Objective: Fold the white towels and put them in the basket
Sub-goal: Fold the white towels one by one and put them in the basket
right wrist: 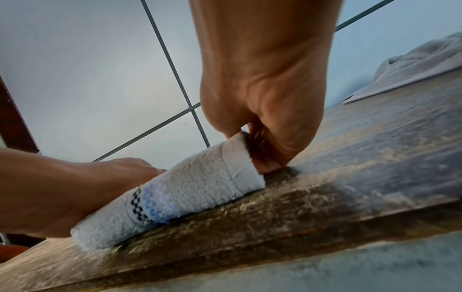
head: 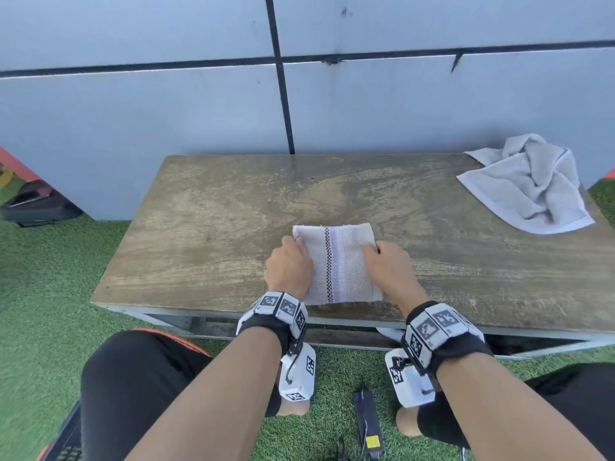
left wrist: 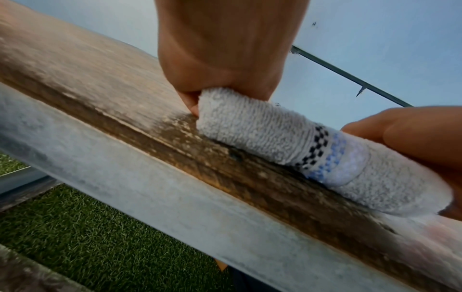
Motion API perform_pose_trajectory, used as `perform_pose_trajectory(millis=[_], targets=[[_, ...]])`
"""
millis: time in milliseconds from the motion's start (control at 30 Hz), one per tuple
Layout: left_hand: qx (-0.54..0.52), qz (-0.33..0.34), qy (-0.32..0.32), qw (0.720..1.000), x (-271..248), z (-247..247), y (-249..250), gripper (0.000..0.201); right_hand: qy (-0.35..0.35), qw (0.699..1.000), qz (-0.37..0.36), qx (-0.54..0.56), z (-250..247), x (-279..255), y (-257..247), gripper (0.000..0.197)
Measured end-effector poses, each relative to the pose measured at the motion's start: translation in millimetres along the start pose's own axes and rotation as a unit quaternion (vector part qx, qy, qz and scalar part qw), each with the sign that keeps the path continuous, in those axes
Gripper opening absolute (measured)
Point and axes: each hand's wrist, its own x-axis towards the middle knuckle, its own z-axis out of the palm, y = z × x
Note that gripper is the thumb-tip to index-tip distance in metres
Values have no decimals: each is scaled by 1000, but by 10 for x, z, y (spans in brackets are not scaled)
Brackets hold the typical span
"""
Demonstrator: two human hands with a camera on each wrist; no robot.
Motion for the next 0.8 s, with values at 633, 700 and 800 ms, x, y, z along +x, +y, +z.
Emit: perform_pose_trajectory(millis=[633, 700, 800], targets=[[97, 271, -59, 956, -244, 121, -172, 64, -30, 915, -263, -304, 168, -225, 199, 58], [95, 244, -83, 961, -208, 158, -173, 66, -43, 920, -233, -313, 202, -205, 219, 60], [101, 227, -96, 964, -145, 122, -124, 67, -57, 923, -211, -316, 199, -185, 171, 61]])
